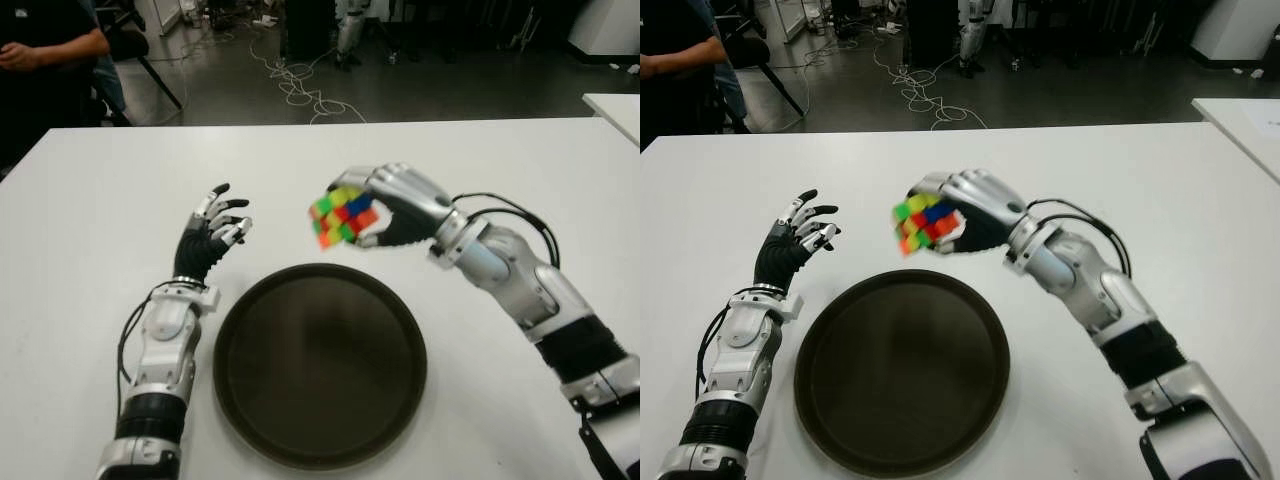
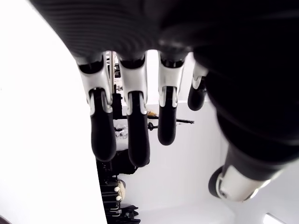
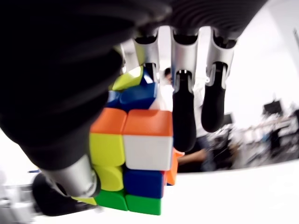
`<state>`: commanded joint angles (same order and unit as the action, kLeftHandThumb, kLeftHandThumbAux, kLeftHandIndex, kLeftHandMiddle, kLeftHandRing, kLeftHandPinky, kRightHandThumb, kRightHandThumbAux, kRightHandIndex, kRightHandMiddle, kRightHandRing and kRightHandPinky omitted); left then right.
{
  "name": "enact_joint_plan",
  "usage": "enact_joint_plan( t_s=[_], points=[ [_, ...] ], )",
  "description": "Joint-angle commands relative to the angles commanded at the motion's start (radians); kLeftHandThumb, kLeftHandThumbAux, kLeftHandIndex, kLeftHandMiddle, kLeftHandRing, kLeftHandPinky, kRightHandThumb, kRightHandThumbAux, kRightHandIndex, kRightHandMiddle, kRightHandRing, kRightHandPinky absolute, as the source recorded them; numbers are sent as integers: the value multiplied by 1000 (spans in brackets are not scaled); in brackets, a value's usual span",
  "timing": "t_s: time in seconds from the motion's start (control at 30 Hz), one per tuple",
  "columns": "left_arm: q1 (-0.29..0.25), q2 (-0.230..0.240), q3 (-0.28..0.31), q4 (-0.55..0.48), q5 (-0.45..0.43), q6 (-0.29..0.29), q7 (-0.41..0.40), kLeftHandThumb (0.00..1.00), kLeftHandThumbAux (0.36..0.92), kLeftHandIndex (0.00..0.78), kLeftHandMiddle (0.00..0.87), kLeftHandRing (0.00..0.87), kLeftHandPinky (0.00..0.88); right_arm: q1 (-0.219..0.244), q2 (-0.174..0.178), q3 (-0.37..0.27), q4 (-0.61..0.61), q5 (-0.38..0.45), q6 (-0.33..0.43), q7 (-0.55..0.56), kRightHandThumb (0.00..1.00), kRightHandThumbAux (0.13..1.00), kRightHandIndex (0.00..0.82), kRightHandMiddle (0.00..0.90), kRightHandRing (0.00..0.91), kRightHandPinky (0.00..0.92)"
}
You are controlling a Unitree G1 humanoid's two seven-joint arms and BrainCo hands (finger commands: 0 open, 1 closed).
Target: Pick up the Rubik's Cube and put it in the plate
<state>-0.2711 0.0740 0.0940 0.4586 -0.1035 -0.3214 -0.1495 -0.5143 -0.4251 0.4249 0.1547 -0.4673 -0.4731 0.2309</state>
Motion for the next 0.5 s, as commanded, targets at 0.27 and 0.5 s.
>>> enact_joint_plan(
  t_s=[0.27, 0.5],
  points=[
    [-2, 3, -1, 7, 6, -8, 2, 450, 702, 106, 292, 400, 508, 2, 16, 3, -9, 38, 6, 108, 687, 738, 419, 701, 728, 738],
    [-2, 0, 2, 8, 1, -7, 3, 450, 698, 100, 286, 394, 497, 8, 24, 5, -28, 79, 6, 195, 686, 737, 420, 703, 726, 733]
  ],
)
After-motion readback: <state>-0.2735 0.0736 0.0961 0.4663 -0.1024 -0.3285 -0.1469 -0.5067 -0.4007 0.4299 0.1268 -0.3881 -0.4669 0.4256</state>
